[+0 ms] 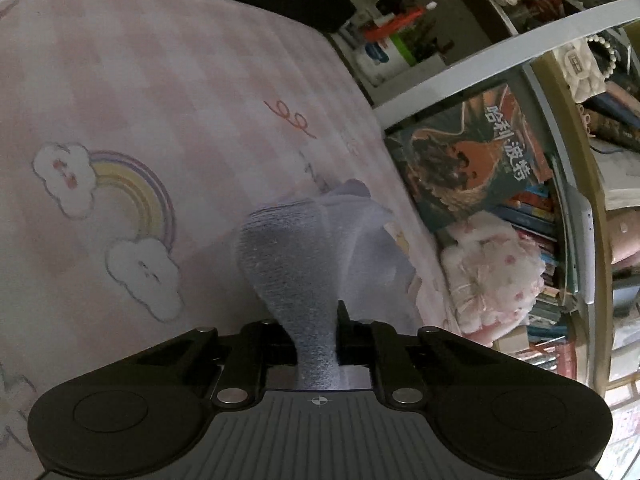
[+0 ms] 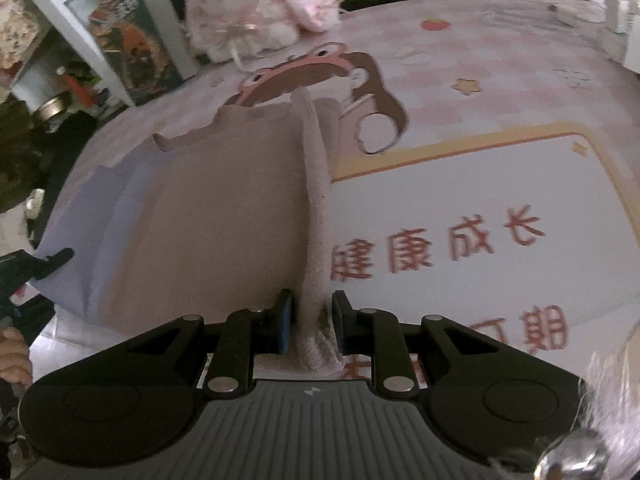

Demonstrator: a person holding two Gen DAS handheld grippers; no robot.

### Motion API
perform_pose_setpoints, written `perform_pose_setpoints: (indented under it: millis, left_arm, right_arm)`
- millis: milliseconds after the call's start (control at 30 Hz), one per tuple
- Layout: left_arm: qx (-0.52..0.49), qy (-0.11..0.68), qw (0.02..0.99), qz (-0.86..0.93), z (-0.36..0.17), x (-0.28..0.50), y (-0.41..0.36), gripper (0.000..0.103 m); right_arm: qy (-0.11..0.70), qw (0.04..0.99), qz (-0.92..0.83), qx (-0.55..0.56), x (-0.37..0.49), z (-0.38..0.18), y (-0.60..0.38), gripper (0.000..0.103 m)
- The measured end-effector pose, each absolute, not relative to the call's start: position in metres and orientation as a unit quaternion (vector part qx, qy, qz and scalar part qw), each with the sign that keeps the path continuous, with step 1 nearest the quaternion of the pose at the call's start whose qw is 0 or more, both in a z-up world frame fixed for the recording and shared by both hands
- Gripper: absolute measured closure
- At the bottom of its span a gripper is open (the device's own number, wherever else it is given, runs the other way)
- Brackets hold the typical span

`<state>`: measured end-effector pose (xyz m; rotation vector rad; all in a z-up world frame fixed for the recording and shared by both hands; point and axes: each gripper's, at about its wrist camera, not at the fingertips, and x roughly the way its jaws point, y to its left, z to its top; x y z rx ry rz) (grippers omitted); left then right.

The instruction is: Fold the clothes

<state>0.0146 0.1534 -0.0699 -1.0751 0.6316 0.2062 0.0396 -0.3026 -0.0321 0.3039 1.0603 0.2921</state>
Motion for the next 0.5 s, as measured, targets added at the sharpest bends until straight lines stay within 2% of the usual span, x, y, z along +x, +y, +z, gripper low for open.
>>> perform_pose_setpoints:
  millis: [133,500]
  left_arm:
    - [-0.488,0.303,0.813,0.099,-0.071,0.018,0.152,0.091]
    - [-0.464,0.29,0.825,0.143,-0.066,0.017,0.136,0.09]
  right_arm:
    - [0.493,0.848,0.15,0.125,0.046,-0.027,-0.299,0.077]
    - [0.46,0.859,0.206,0.084,0.107,-0.016,-0.296,0.076]
